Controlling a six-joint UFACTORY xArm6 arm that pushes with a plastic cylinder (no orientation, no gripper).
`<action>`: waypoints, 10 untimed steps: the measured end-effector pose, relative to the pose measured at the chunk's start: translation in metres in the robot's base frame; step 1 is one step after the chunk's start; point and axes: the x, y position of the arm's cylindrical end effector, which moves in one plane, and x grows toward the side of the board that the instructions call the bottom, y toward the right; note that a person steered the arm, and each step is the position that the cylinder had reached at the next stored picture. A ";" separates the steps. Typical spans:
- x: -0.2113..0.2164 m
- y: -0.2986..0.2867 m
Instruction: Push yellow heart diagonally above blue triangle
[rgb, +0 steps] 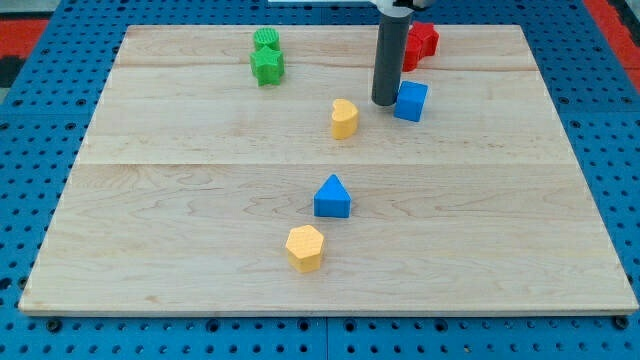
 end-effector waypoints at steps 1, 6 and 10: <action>0.041 0.000; 0.066 -0.066; 0.060 -0.041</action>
